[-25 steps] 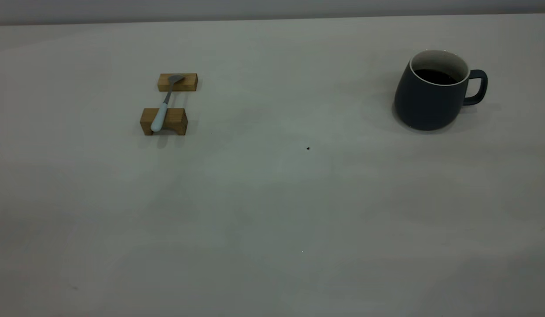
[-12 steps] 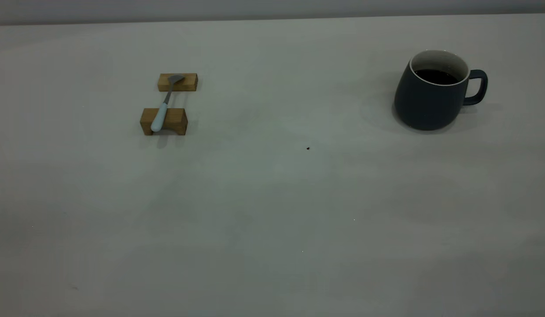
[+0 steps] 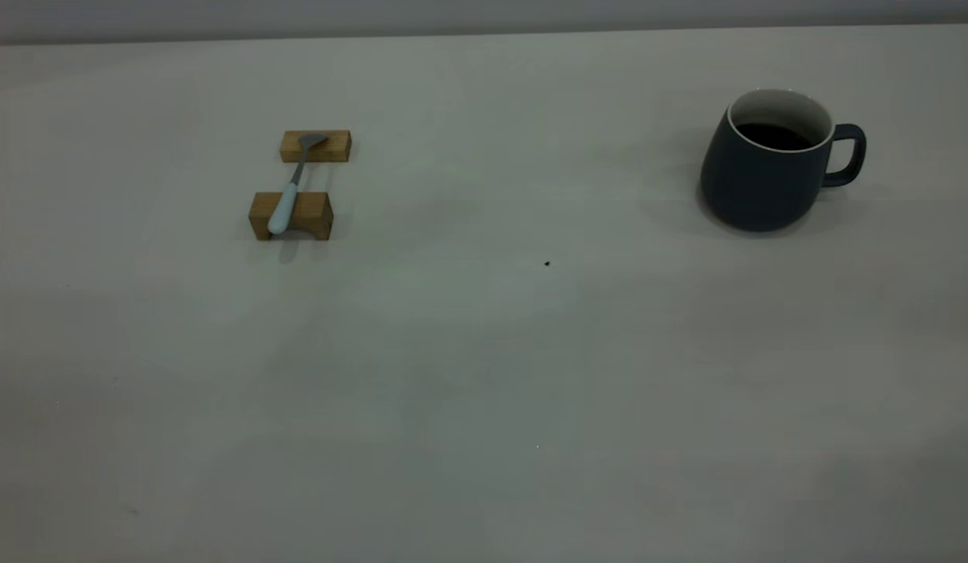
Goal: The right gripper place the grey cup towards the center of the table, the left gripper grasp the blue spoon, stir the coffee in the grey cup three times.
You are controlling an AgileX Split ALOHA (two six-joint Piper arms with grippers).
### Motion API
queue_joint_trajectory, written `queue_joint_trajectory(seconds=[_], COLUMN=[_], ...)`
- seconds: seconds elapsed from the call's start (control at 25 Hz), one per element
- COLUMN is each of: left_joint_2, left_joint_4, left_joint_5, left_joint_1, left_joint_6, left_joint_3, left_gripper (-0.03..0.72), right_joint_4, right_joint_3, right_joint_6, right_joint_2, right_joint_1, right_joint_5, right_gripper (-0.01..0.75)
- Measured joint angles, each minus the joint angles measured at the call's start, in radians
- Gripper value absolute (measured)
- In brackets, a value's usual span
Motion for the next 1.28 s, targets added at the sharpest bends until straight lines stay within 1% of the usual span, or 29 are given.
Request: queue_joint_trajectory(seconds=[0.16,0.36,0.68,0.8,0.96,1.12,1.28], left_joint_2=[0.0,0.0,0.0,0.0,0.0,0.0,0.0], left_joint_4=[0.0,0.0,0.0,0.0,0.0,0.0,0.0], left_joint_5=[0.0,0.0,0.0,0.0,0.0,0.0,0.0], left_joint_1=[0.0,0.0,0.0,0.0,0.0,0.0,0.0], left_joint_6=[0.0,0.0,0.0,0.0,0.0,0.0,0.0], left_joint_3=[0.0,0.0,0.0,0.0,0.0,0.0,0.0], left_gripper=[0.475,0.475,0.475,0.475,0.475,0.475,0.475], right_joint_4=[0.0,0.009,0.056,0.058,0.033,-0.016,-0.074], right_joint_3=[-0.068,-0.156,-0.314,-0.399,-0.528,-0.642,-0.726], right_joint_6=[-0.104,-0.274,-0.568,-0.678,-0.763,-0.795,-0.795], right_joint_2=[0.304,0.717,1.249,1.424,1.617,1.751,1.825], right_joint_1=[0.0,0.0,0.008,0.012,0.012,0.012,0.012], right_joint_5=[-0.121,-0.282,-0.46,-0.494,-0.512,-0.529,-0.553], right_gripper=[0.601,0.601,0.601,0.601,0.602,0.602,0.602])
